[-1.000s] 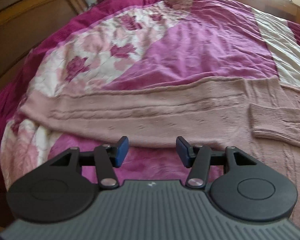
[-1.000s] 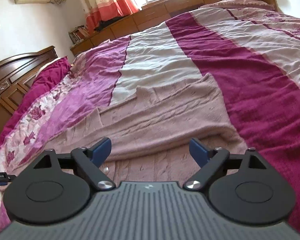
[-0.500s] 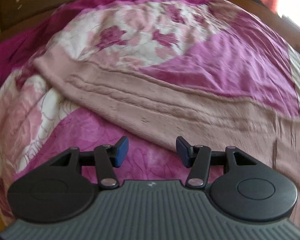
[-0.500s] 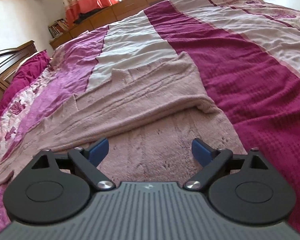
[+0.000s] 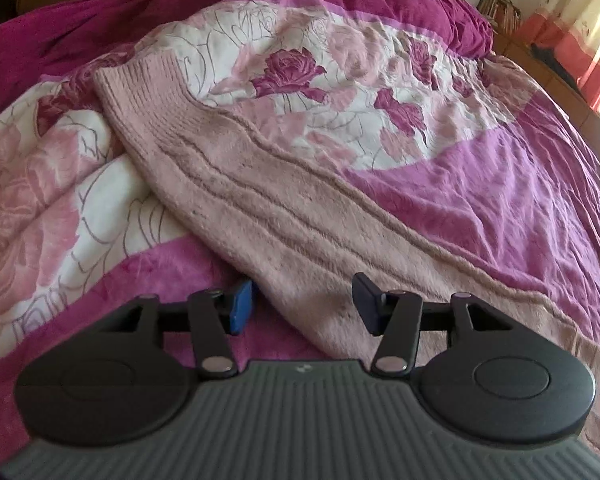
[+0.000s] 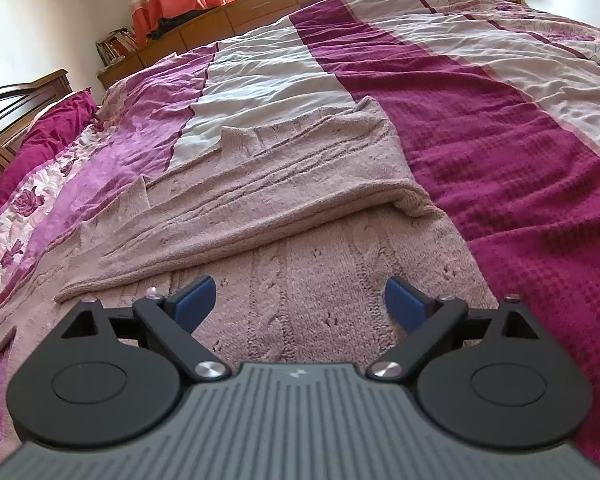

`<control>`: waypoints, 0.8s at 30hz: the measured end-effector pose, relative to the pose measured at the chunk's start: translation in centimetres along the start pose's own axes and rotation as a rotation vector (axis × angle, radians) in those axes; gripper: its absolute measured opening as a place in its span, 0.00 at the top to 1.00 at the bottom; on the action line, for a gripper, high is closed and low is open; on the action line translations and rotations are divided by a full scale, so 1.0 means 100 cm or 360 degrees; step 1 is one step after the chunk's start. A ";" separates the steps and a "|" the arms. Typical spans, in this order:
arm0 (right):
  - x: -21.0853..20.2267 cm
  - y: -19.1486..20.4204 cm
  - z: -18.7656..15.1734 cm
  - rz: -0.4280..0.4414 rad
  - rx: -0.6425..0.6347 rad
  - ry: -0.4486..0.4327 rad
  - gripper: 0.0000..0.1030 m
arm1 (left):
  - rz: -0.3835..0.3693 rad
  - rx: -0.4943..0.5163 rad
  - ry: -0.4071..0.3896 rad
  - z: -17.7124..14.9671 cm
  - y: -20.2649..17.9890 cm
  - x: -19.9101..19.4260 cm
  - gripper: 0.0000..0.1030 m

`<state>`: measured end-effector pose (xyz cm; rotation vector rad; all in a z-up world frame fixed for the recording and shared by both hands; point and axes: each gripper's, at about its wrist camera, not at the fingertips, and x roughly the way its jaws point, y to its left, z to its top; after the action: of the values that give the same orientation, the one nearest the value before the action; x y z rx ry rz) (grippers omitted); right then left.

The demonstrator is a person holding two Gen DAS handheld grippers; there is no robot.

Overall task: Fold small clothes
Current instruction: 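Move the left gripper to the other sleeve and close on it, then lift the sleeve with the left gripper and carry it across the cardigan front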

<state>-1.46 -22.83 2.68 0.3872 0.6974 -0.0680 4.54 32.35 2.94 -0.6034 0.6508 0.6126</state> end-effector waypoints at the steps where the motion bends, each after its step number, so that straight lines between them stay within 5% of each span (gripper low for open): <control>1: 0.001 0.000 0.000 -0.0002 -0.0005 0.0000 0.07 | -0.0001 -0.0009 -0.0007 0.001 0.001 0.002 0.47; 11: 0.004 0.002 -0.003 -0.0013 -0.0028 0.0000 0.04 | 0.0013 0.0079 -0.0068 0.005 -0.003 0.014 0.48; 16: 0.004 0.003 -0.003 -0.0011 -0.0033 -0.0001 0.04 | -0.0018 0.0190 -0.0101 0.002 -0.009 0.011 0.84; 24: 0.002 0.000 0.001 0.0008 0.0014 -0.0005 0.04 | -0.0225 0.0241 -0.0267 0.001 -0.029 -0.031 0.92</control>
<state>-1.27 -22.81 2.66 0.3973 0.6934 -0.0667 4.51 29.49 6.07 -0.4469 0.4875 0.4714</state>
